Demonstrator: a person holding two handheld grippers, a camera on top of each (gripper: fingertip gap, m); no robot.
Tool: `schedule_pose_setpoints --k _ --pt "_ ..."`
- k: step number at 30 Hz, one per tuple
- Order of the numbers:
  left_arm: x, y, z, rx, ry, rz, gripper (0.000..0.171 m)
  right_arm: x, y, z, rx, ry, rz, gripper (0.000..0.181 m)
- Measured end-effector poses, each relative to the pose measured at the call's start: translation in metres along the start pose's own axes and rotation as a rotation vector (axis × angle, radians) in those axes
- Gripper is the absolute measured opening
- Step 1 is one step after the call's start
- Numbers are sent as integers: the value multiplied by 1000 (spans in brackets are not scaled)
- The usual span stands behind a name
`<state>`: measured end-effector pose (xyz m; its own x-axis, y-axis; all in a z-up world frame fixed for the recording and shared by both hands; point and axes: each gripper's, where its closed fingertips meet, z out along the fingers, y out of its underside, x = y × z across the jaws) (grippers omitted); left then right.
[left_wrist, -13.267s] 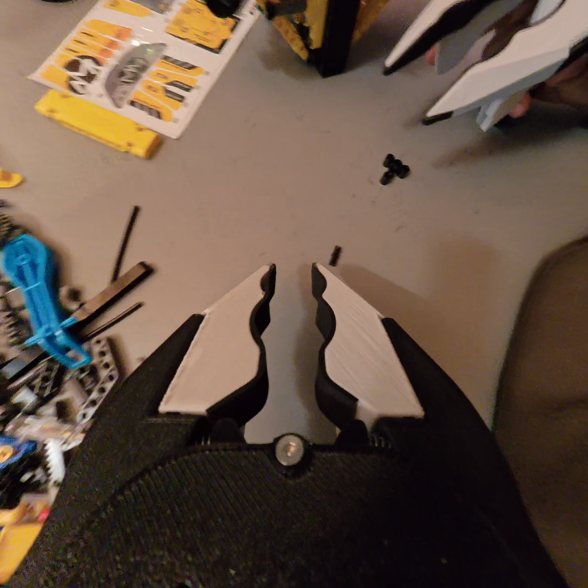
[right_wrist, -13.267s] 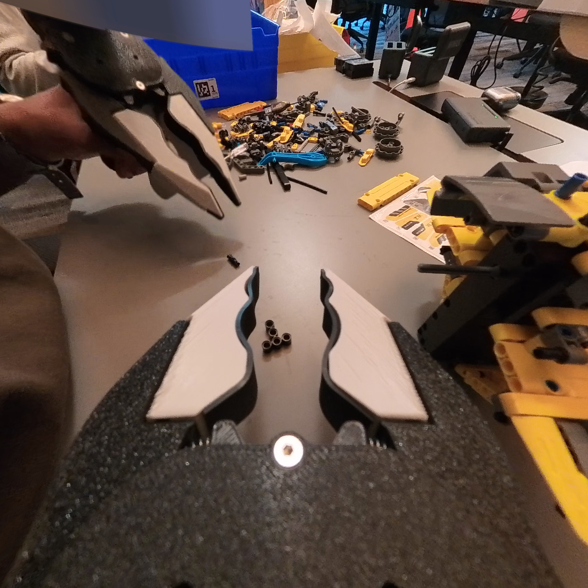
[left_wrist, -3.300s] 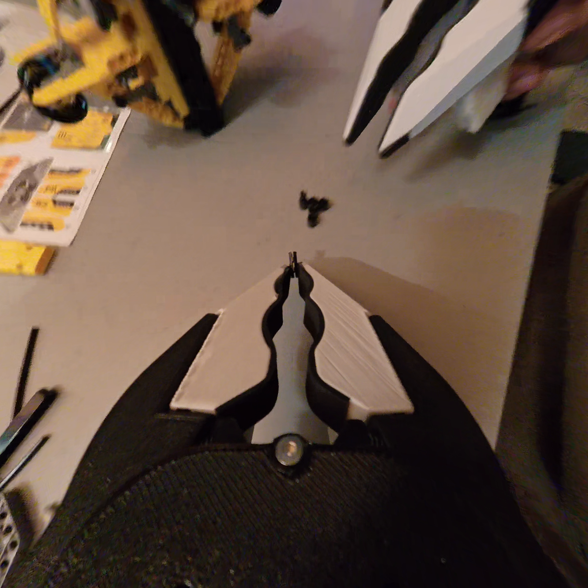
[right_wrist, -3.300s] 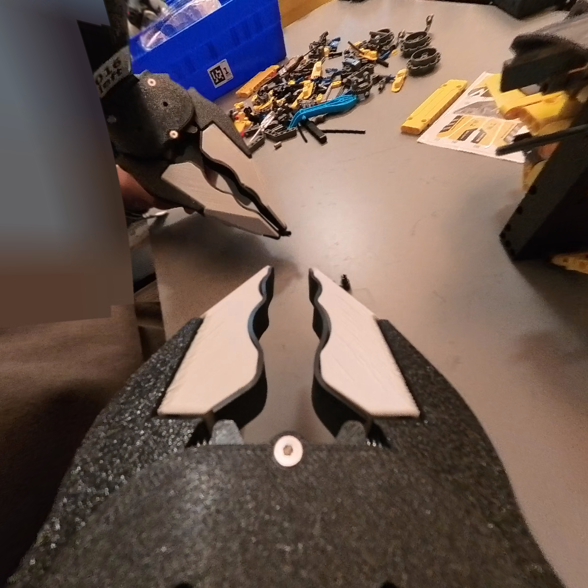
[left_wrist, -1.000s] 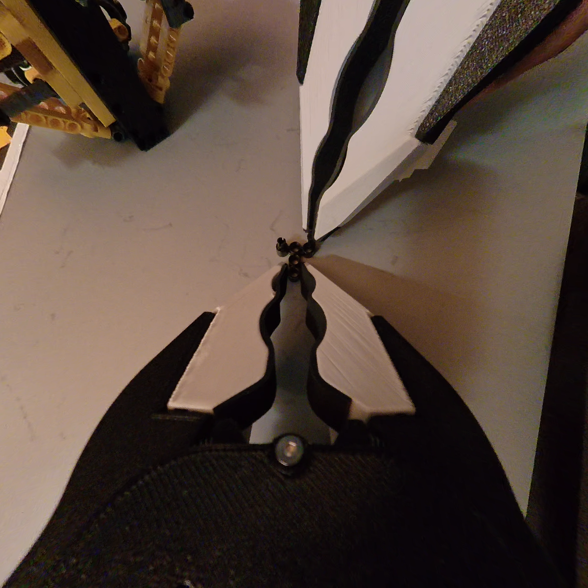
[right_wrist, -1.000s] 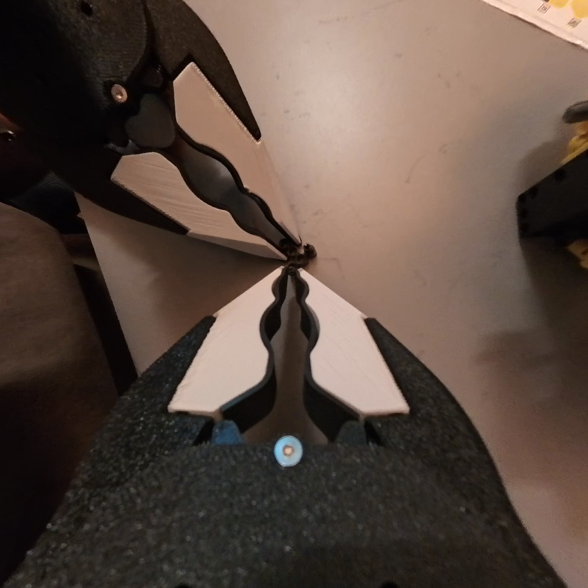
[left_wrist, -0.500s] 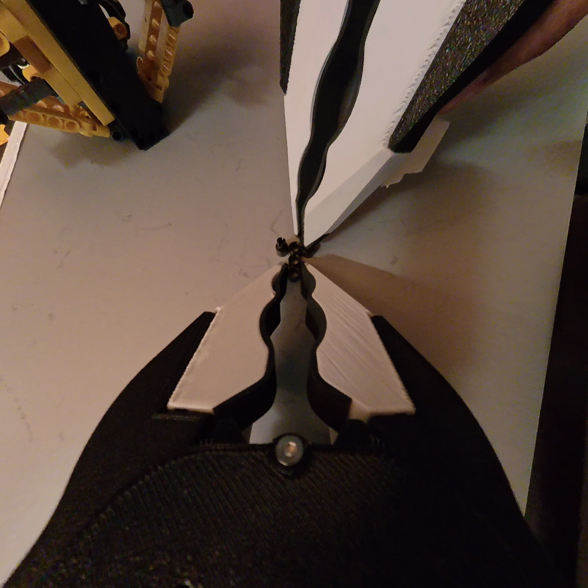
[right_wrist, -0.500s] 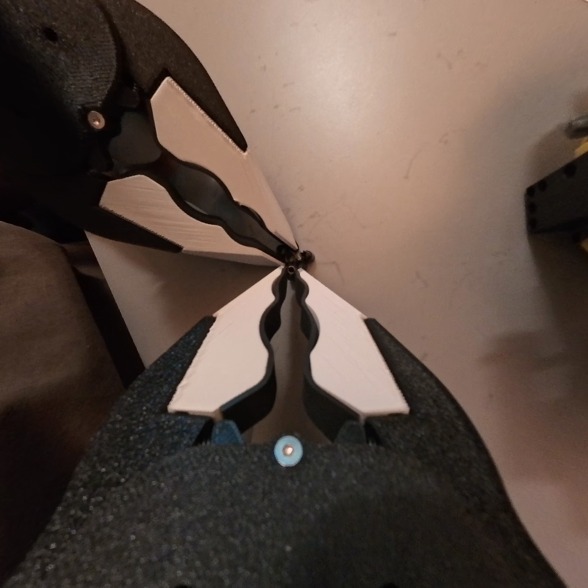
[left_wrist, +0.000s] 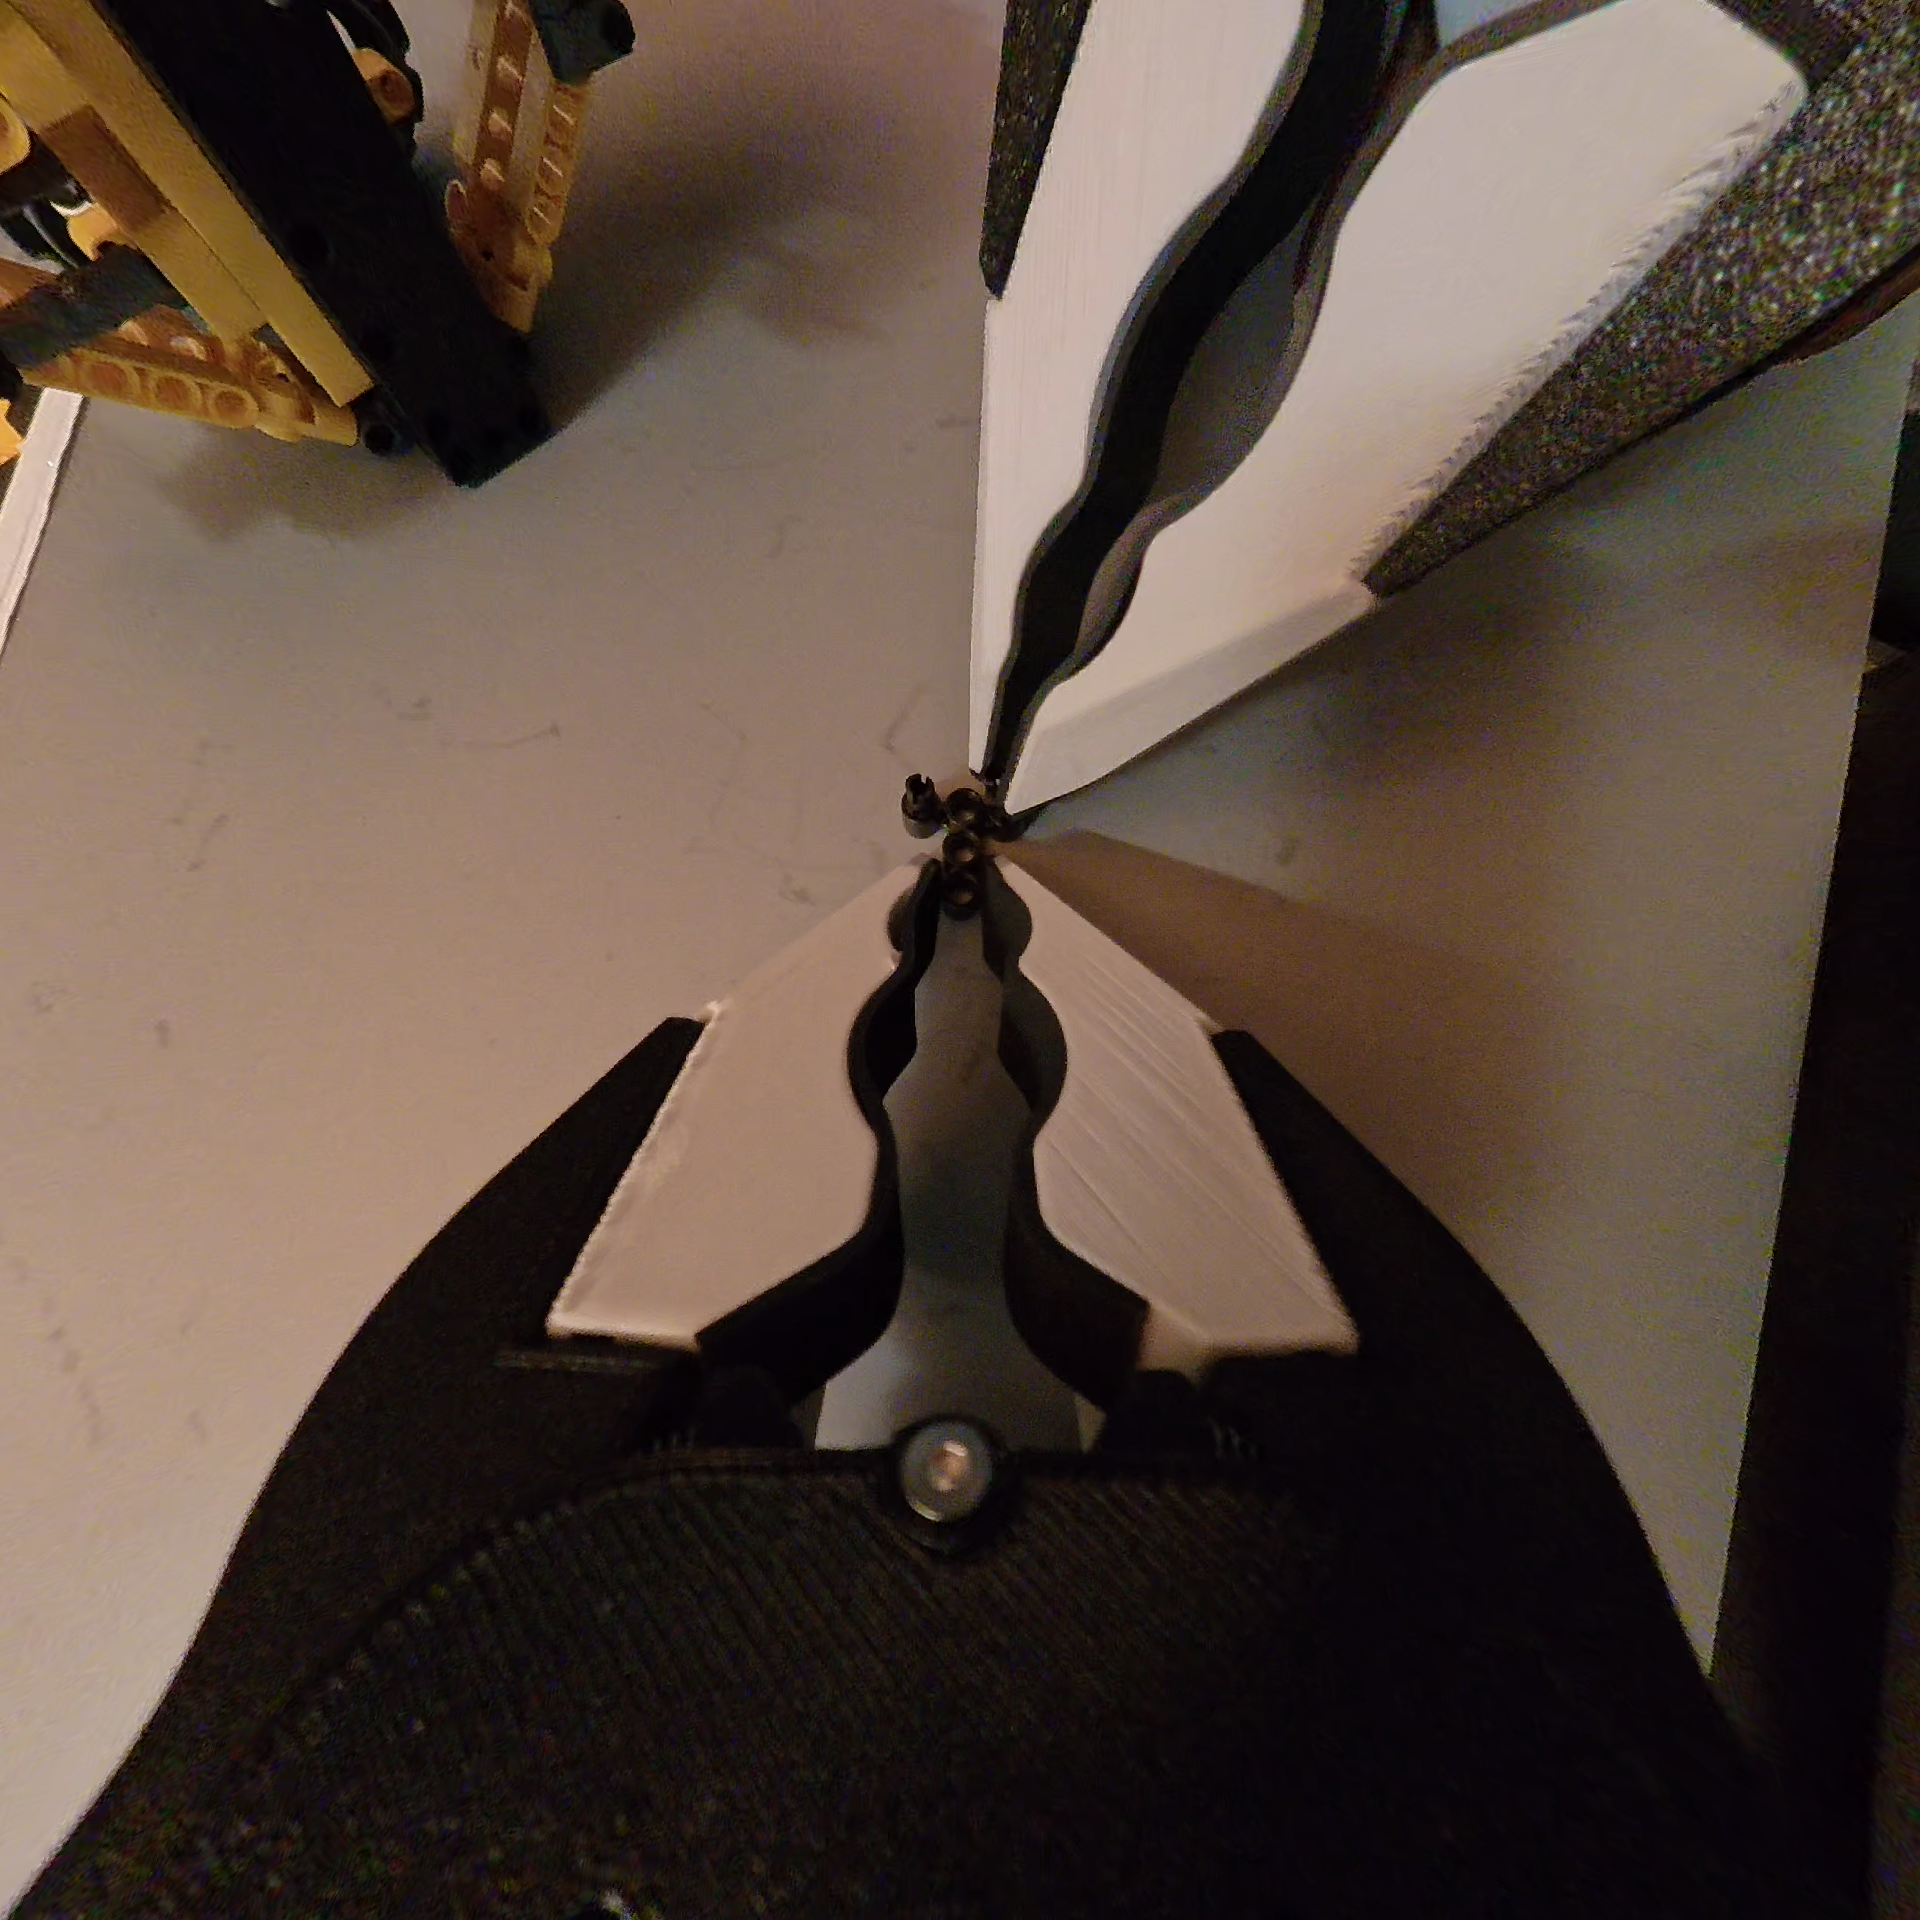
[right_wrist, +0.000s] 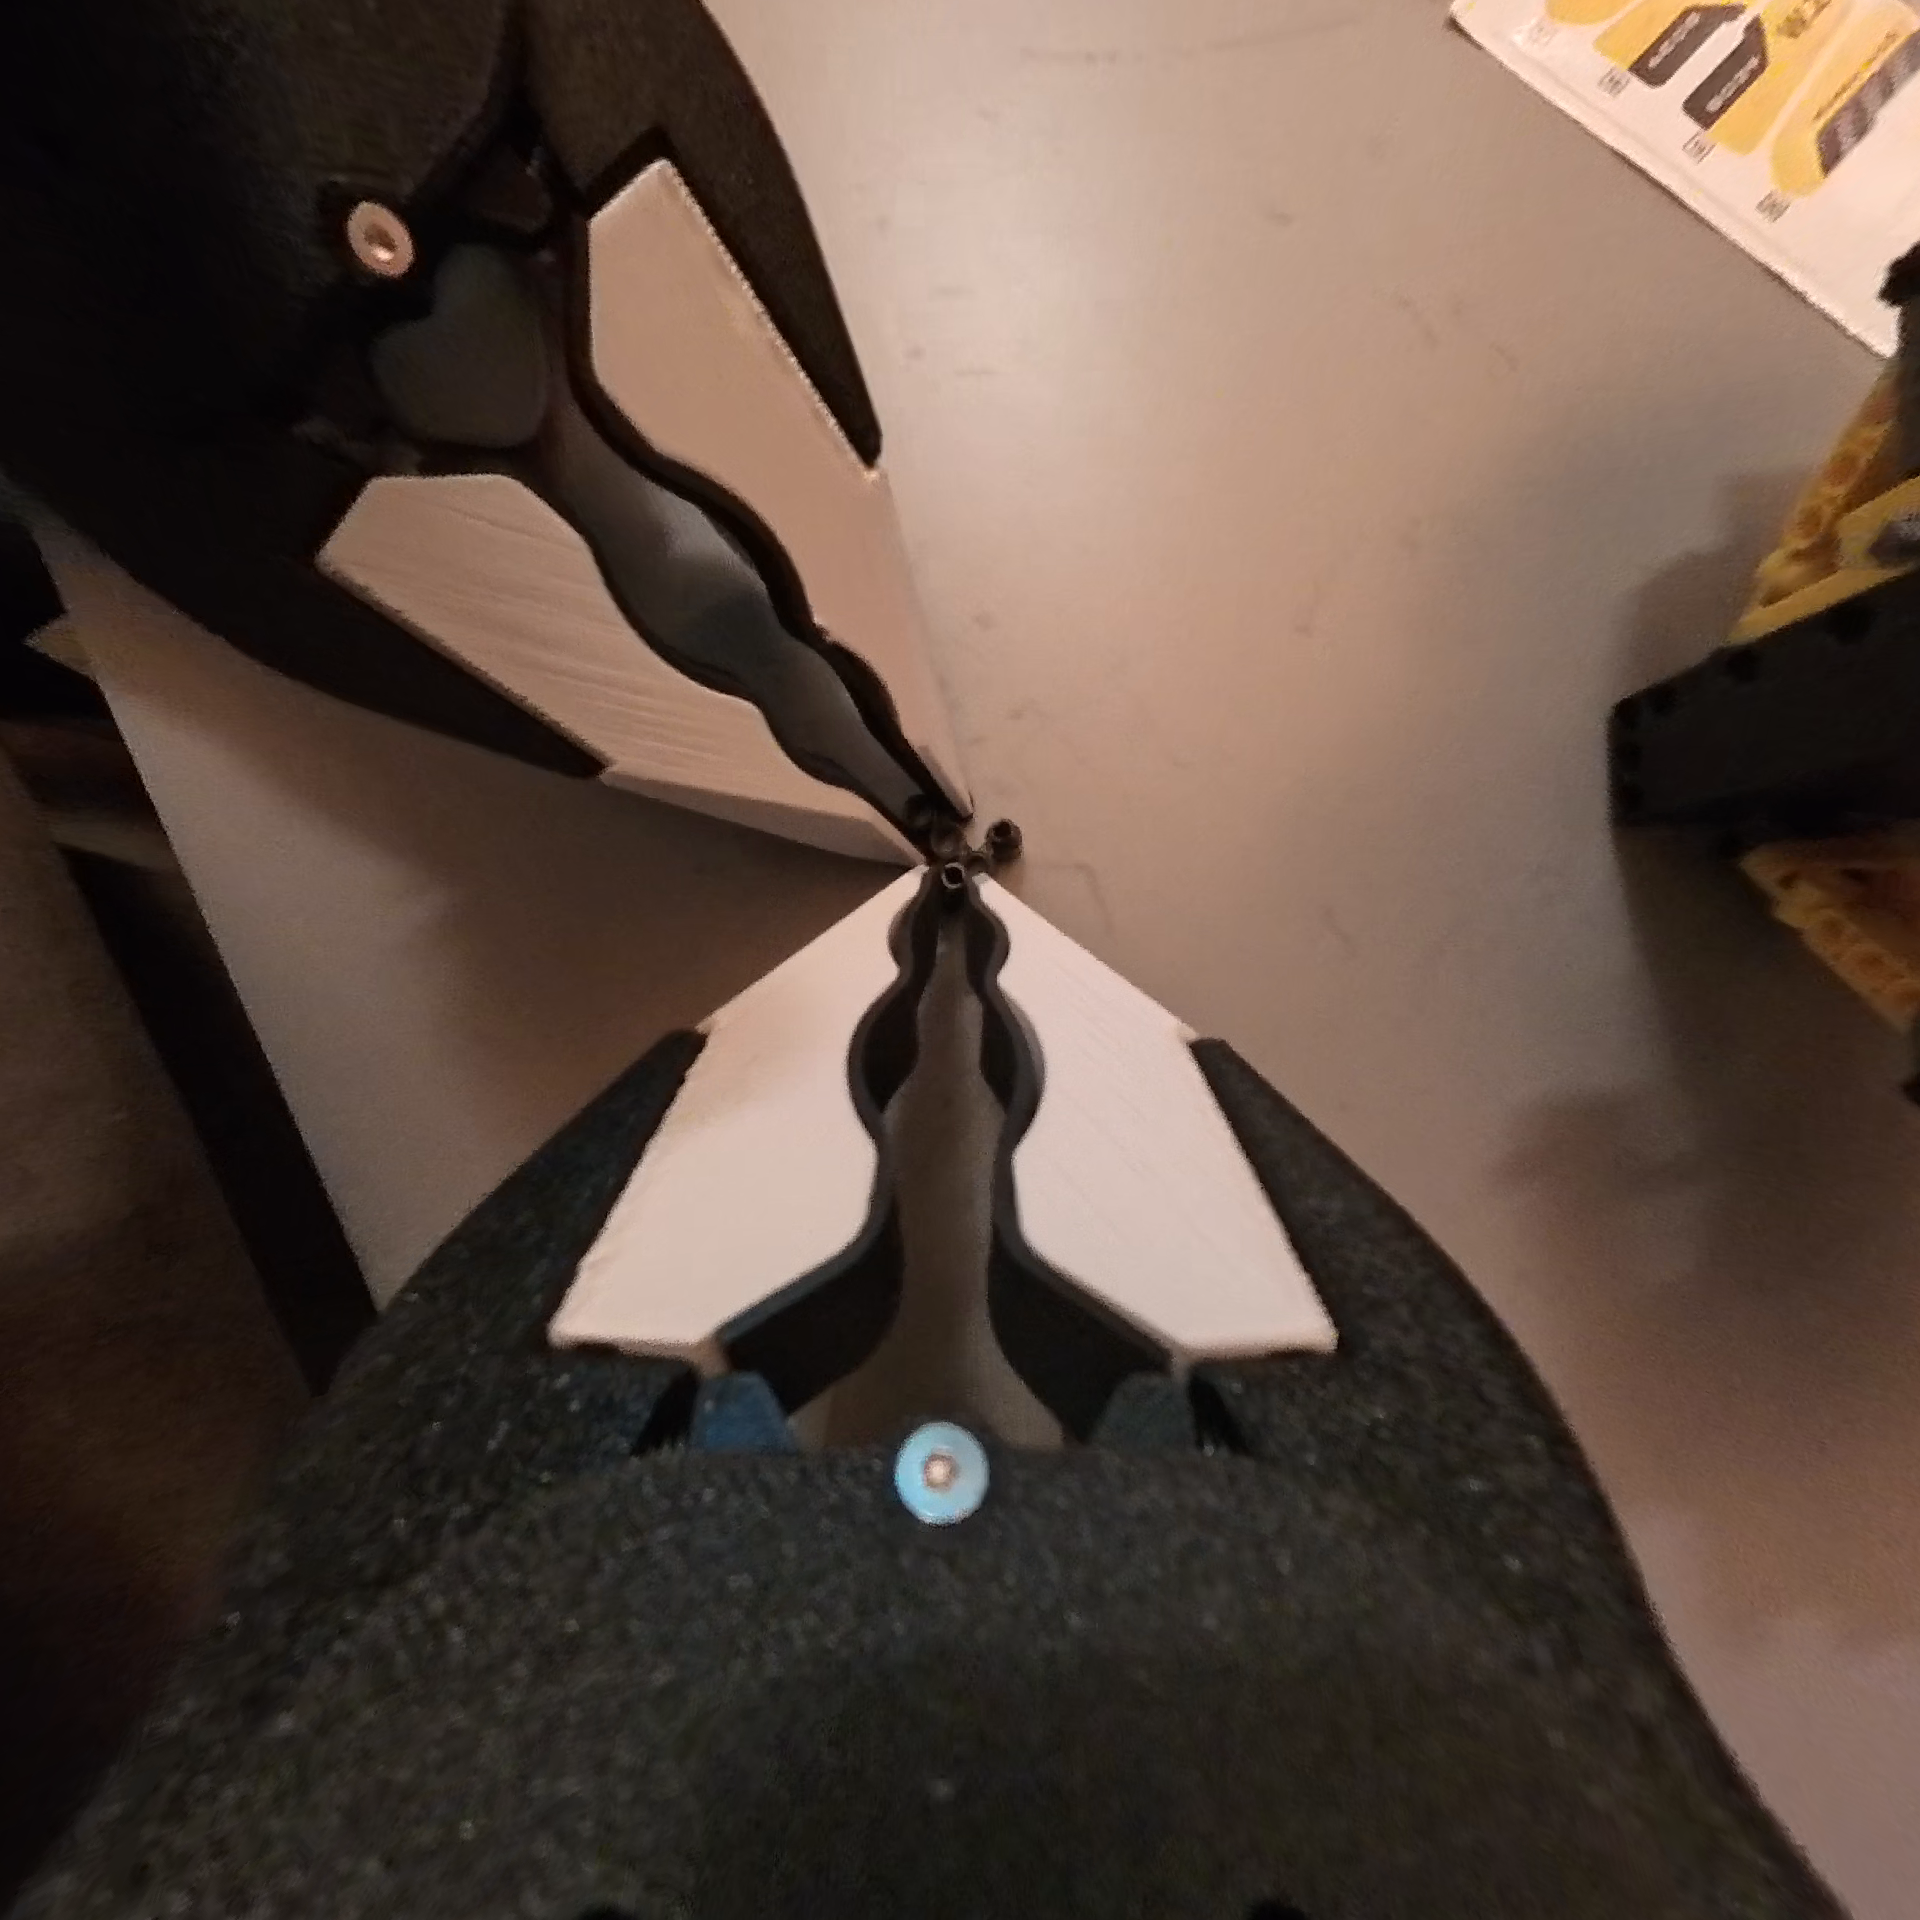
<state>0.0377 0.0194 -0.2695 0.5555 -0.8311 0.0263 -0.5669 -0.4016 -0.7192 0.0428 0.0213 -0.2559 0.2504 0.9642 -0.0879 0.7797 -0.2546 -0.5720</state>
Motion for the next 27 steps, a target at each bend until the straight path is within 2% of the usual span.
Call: schedule_pose_setpoints --k 17,22,27 --pt "1 0 0 -1 24 -16 8 -1 6 2 -11 51 -125 4" --pt "1 0 0 -1 8 0 8 -4 5 -3 57 15 -96 12" --pt "1 0 0 -1 11 -3 8 -3 -2 -10 125 37 -102 4"
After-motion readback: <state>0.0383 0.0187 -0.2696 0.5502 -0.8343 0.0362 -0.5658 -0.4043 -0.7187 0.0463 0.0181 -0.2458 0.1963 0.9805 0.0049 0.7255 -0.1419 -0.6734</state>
